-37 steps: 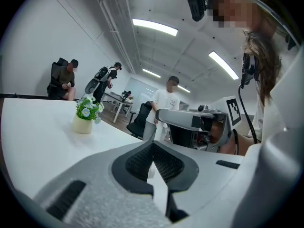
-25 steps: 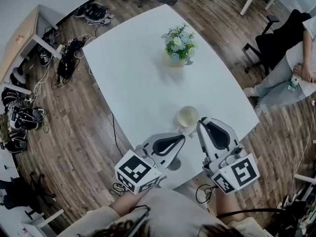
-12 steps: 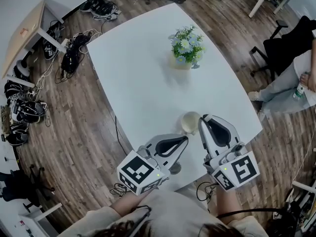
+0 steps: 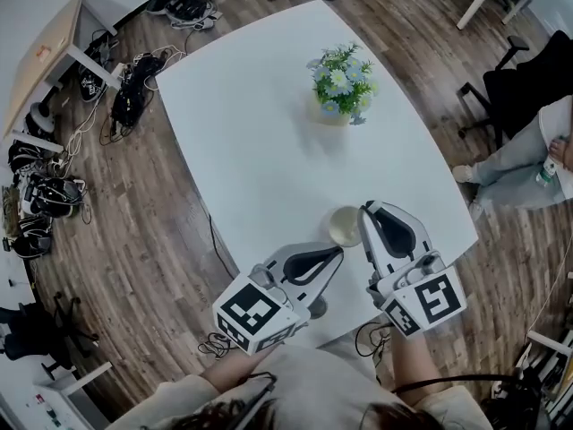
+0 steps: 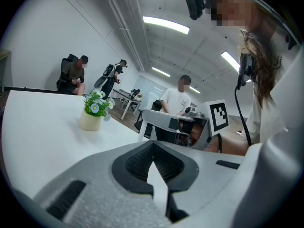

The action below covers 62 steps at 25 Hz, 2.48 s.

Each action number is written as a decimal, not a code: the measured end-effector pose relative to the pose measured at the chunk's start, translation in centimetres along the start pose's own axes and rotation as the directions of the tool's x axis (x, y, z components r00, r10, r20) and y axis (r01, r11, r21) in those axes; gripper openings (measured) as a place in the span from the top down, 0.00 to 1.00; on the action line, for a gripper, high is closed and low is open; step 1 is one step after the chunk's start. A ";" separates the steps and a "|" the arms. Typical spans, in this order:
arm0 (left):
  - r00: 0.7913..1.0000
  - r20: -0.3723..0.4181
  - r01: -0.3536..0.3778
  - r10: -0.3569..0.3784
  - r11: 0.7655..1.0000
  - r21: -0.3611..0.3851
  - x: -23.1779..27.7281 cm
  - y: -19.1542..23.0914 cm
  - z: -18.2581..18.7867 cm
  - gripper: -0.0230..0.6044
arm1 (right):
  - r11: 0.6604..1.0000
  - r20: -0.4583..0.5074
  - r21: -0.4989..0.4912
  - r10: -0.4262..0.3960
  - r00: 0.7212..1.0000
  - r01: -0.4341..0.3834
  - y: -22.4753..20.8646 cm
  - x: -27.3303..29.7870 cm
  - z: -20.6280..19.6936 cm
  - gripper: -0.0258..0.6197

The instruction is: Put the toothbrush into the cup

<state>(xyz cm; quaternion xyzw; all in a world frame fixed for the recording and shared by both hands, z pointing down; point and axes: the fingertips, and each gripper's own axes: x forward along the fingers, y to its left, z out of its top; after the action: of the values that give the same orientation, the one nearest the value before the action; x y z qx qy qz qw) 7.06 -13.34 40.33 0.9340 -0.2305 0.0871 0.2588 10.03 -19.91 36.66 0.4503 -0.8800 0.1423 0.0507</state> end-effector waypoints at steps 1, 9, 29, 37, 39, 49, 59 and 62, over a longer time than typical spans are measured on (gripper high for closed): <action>1.000 0.000 -0.002 0.002 1.000 -0.002 0.0 0.1 0.0 0.95 | 1.000 -0.004 -0.003 -0.002 1.000 0.002 -0.2 0.2 -0.2 0.88; 1.000 -0.006 -0.003 0.003 1.000 -0.010 -0.2 0.5 -0.1 0.95 | 1.000 -0.049 -0.011 -0.024 0.999 0.023 -1.1 1.6 -3.1 0.88; 1.000 -0.009 -0.007 0.007 1.000 -0.016 -0.5 0.0 -0.6 0.95 | 1.000 -0.151 0.010 -0.026 0.988 0.028 -1.9 2.6 -7.1 0.88; 1.000 -0.010 -0.013 0.013 1.000 -0.022 -0.5 0.5 -0.6 0.95 | 0.999 -0.214 0.033 -0.005 0.977 0.012 -1.8 3.3 -8.0 0.88; 1.000 -0.010 -0.013 0.013 1.000 -0.023 -0.6 0.4 -0.6 0.95 | 0.999 -0.234 0.036 0.000 0.972 0.009 -1.7 3.4 -8.1 0.88; 1.000 -0.008 -0.011 0.011 1.000 -0.021 -0.6 0.3 -0.6 0.95 | 0.998 -0.222 0.063 -0.001 0.975 0.015 -1.7 3.3 -7.8 0.86; 1.000 -0.007 -0.003 0.003 1.000 -0.012 -0.4 0.2 -0.4 0.95 | 0.998 -0.178 0.052 -0.012 0.984 0.022 -1.7 2.6 -6.3 0.90; 1.000 -0.003 -0.004 0.004 1.000 -0.007 -0.5 0.1 -0.3 0.95 | 0.999 -0.166 0.048 -0.014 0.986 0.022 -1.4 2.2 -5.8 0.92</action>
<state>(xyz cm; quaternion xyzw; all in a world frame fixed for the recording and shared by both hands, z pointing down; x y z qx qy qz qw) 6.51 -13.07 40.48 0.9326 -0.2322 0.0881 0.2620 9.69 -20.68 42.95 0.4460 -0.8649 0.2005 0.1136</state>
